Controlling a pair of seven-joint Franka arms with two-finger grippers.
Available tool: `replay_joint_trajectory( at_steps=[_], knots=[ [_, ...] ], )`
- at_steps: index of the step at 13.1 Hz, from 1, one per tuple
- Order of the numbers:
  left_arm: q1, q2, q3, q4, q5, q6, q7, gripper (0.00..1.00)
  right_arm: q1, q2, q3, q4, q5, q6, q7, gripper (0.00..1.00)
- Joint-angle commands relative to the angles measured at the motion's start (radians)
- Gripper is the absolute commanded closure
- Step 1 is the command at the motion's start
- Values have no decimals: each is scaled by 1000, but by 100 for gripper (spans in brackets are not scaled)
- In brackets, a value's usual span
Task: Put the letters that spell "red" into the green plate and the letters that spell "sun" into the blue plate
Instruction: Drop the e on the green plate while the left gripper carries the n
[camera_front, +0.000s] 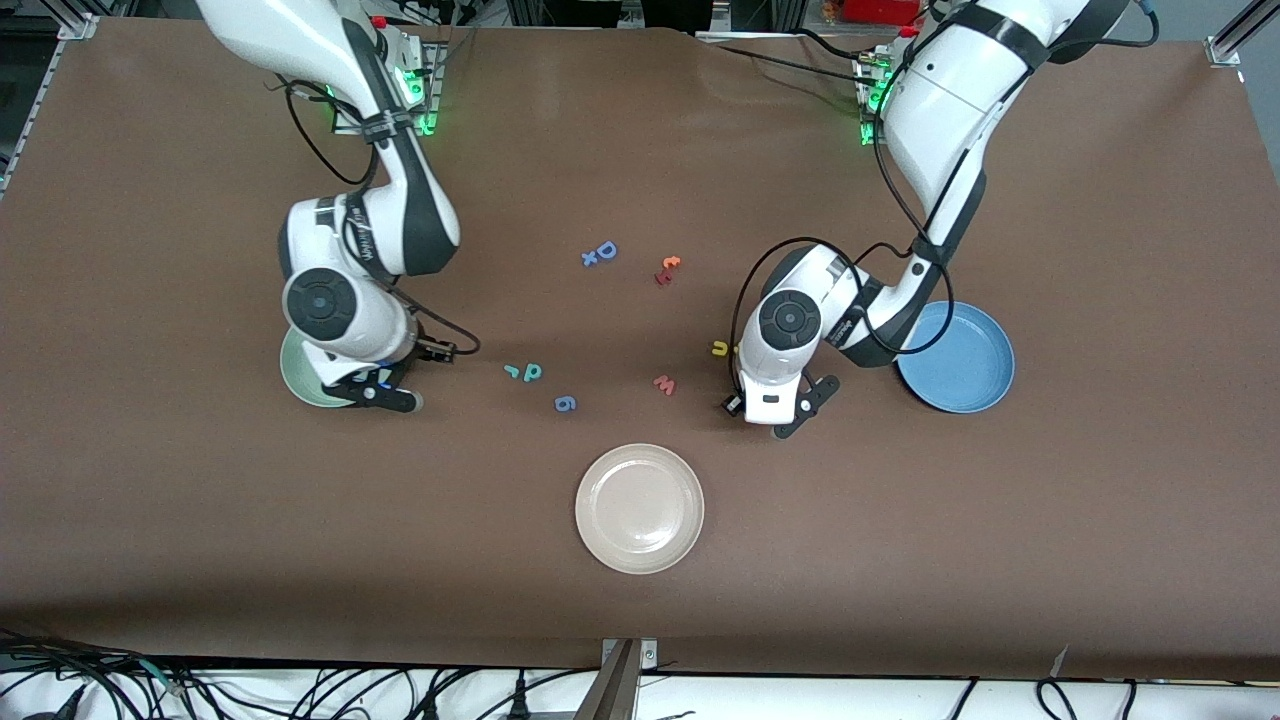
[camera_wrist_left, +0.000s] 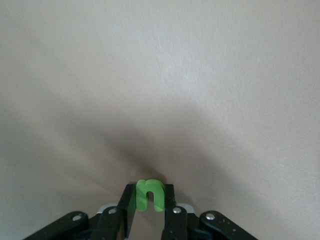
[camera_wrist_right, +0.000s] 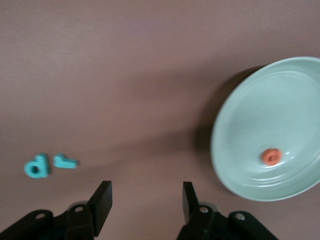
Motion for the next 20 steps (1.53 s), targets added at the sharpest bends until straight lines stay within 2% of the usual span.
replay_joint_trajectory(
  at_steps=[1,2,4,5,7,10,13,15,18,20],
  knots=[
    [39,-96,1,-10,20,-129,212,79,71,113,-10,128,77,-8,198,47],
    [57,-116,1,-12,8,-154,286,78,94,151,-10,163,121,6,262,48],
    [74,-138,1,-21,8,-194,346,78,132,218,-10,231,134,37,358,50],
    [89,-162,1,-28,8,-228,450,76,149,233,-8,234,134,69,417,50],
    [167,-205,1,-36,8,-288,694,75,180,259,-10,229,133,116,458,51],
    [284,-291,0,-87,2,-297,1060,75,189,276,-10,202,133,150,471,56],
    [364,-327,1,-143,-12,-299,1283,74,191,276,-11,166,133,170,472,55],
    [405,-316,1,-160,-12,-299,1399,72,189,276,-14,154,133,170,471,55],
    [435,-296,1,-219,-15,-263,1417,73,189,276,-14,142,131,189,472,55],
    [470,-285,1,-289,-47,-185,1417,71,198,276,-13,122,131,221,472,55]
  ],
)
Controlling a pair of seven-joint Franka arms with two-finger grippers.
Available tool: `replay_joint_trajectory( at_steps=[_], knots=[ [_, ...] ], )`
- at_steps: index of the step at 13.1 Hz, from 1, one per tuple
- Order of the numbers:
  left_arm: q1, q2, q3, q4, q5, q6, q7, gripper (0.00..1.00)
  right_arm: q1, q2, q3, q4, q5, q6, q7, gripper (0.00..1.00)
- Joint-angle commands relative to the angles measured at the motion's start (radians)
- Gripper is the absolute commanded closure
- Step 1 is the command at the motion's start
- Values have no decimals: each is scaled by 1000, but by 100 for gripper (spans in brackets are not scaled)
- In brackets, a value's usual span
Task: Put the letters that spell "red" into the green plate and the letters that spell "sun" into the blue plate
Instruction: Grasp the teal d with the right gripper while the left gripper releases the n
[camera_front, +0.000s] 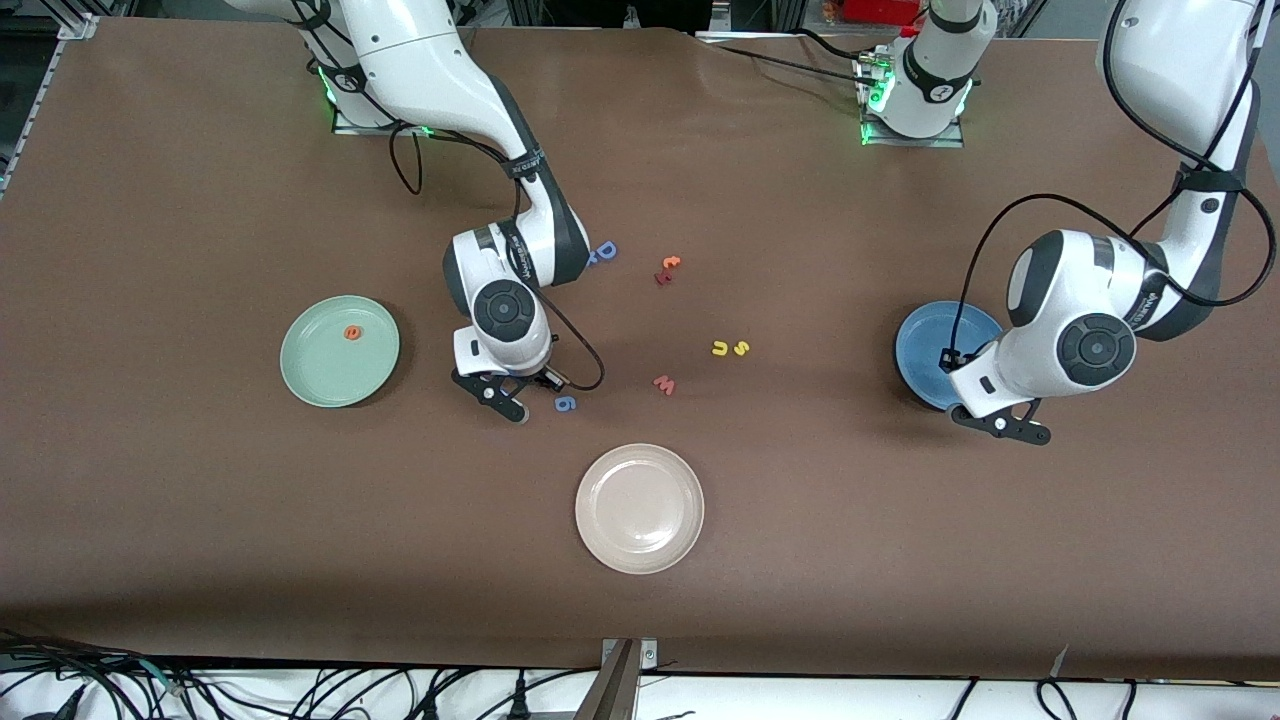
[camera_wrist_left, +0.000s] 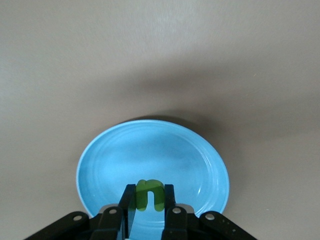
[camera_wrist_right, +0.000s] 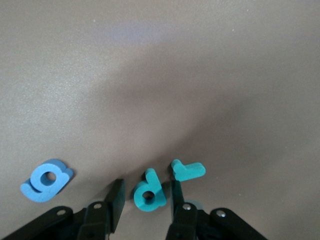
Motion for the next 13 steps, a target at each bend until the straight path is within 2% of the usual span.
replay_joint_trajectory(
  at_steps=[1,3,5,6,9,10,12,13],
  knots=[
    [50,14,-9,-85,-71,101,32,70,21,-4,-9,-44,18,47,5,55],
    [58,54,-6,-102,-73,133,33,70,22,-4,-9,-45,18,48,7,61],
    [67,57,-6,-108,-75,148,32,70,22,-4,-8,-46,18,47,7,61],
    [67,54,-6,-108,-75,147,32,63,22,-4,-9,-46,18,47,5,62],
    [46,3,-10,-86,-130,80,10,50,22,-4,-9,-45,18,44,4,76],
    [34,-20,-15,-76,-145,55,9,44,22,-5,-11,-45,18,44,-1,80],
    [-6,-66,-16,-75,-183,47,7,22,19,-16,-21,-32,12,30,-16,83],
    [-32,-81,-15,-81,-194,44,1,0,17,-27,-36,-19,7,-10,-28,83]
  ],
)
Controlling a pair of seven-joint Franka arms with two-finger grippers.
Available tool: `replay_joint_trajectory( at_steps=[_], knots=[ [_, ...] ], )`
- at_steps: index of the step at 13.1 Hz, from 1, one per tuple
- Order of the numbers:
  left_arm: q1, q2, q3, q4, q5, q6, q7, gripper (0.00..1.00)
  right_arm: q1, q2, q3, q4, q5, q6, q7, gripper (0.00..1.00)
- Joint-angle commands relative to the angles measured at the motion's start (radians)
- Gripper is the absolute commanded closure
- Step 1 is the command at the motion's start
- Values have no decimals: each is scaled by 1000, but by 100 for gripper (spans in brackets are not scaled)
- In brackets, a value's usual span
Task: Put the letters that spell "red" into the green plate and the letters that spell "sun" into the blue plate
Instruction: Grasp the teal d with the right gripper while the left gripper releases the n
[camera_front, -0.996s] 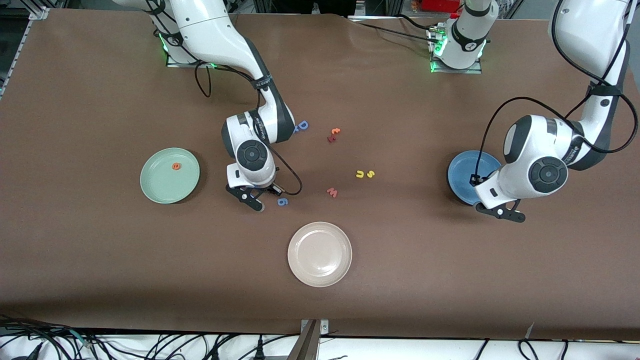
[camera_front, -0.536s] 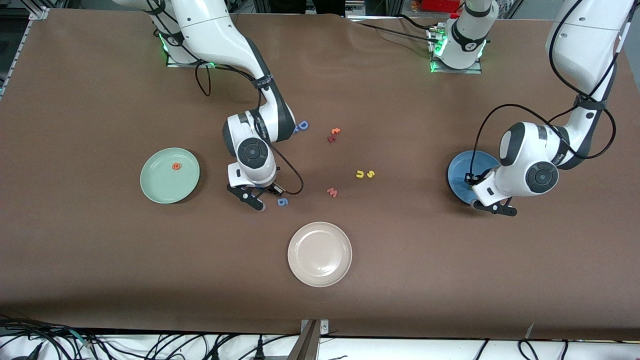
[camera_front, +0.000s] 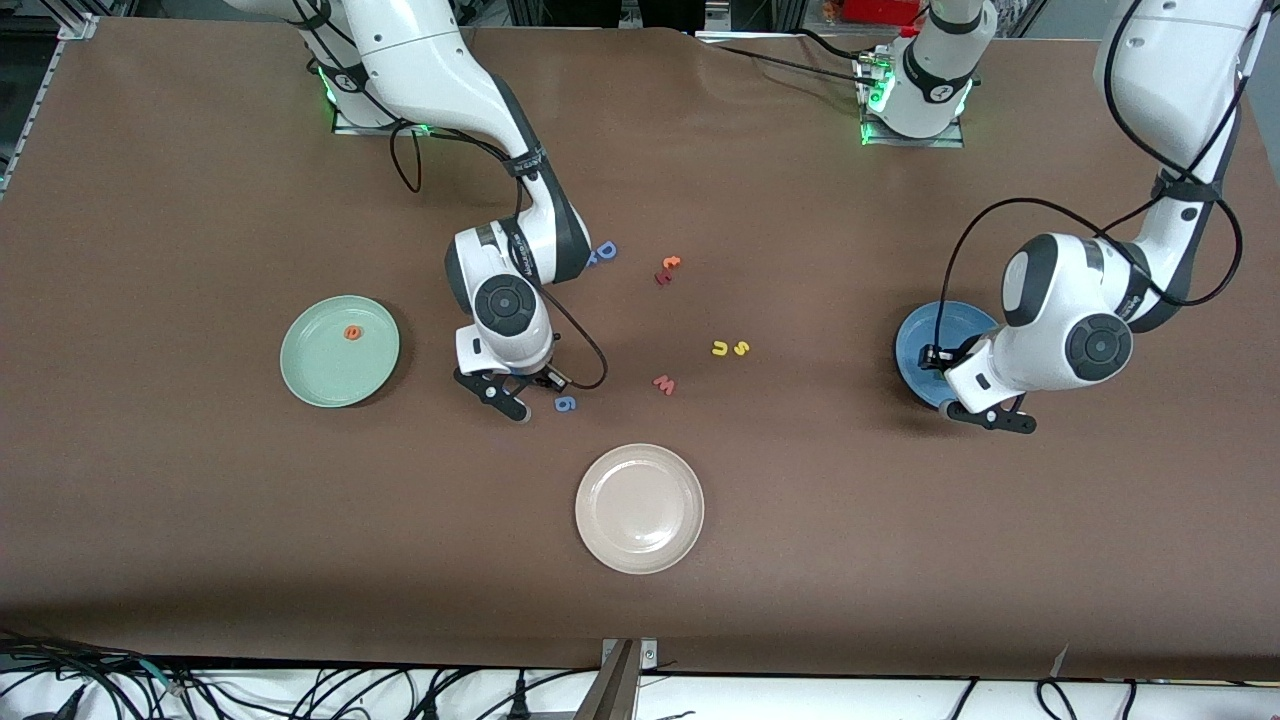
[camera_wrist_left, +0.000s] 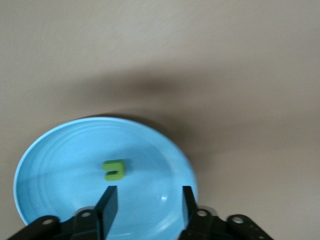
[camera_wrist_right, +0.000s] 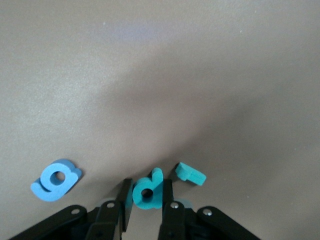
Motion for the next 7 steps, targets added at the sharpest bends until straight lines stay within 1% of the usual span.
replay_joint_trajectory(
  at_steps=[1,4,6,7],
  knots=[
    [-63,-62,10,-20,-58,-30,-40,0,10,-30,-50,15,5,-83,-69,83],
    [-167,-68,10,-25,-99,-40,-256,0,5,-68,-122,29,13,-178,-228,83],
    [-259,-51,10,-16,-101,-35,-288,0,4,-76,-160,26,15,-214,-322,83],
    [-287,-36,10,-13,-102,-29,-292,0,4,-76,-180,23,15,-227,-356,83]
  ],
)
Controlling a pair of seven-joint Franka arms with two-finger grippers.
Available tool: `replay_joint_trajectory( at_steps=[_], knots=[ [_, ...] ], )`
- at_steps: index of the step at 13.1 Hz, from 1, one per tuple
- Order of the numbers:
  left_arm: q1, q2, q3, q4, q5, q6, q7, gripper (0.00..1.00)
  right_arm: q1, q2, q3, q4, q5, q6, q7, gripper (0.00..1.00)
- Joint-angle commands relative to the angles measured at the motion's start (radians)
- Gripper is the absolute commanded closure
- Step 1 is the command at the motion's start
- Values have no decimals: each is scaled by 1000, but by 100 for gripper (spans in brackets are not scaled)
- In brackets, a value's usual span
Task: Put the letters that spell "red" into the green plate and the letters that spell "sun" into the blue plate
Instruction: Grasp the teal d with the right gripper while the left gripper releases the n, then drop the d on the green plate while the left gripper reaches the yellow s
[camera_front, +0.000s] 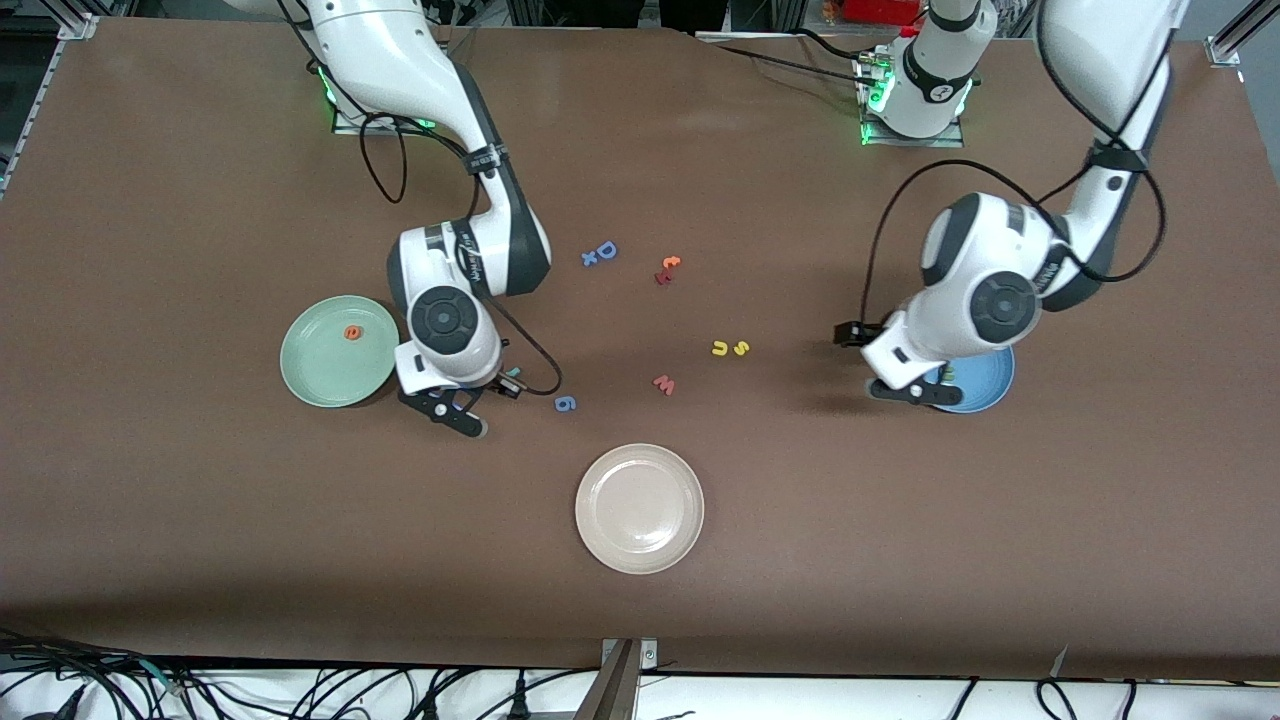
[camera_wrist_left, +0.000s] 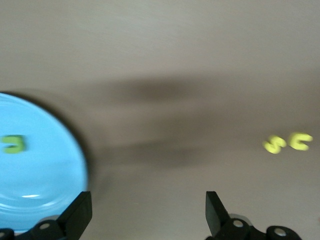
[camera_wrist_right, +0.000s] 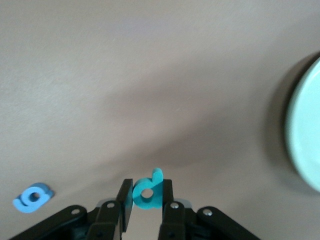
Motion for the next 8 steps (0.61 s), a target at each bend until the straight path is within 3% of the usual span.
replay_joint_trajectory(
  at_steps=[1,3,6,8],
  knots=[
    [-76,16,13,3,-30,21,-20,0,4,-8,-44,-16,14,-40,-110,83],
    [-119,34,13,3,-30,88,-26,0,-3,-16,-91,-48,21,-71,-237,83],
    [-194,62,13,4,-13,154,-131,0,-23,-108,-169,-197,59,-63,-499,83],
    [-219,77,13,4,40,192,8,0,-25,-125,-227,-275,60,-48,-642,83]
  ],
)
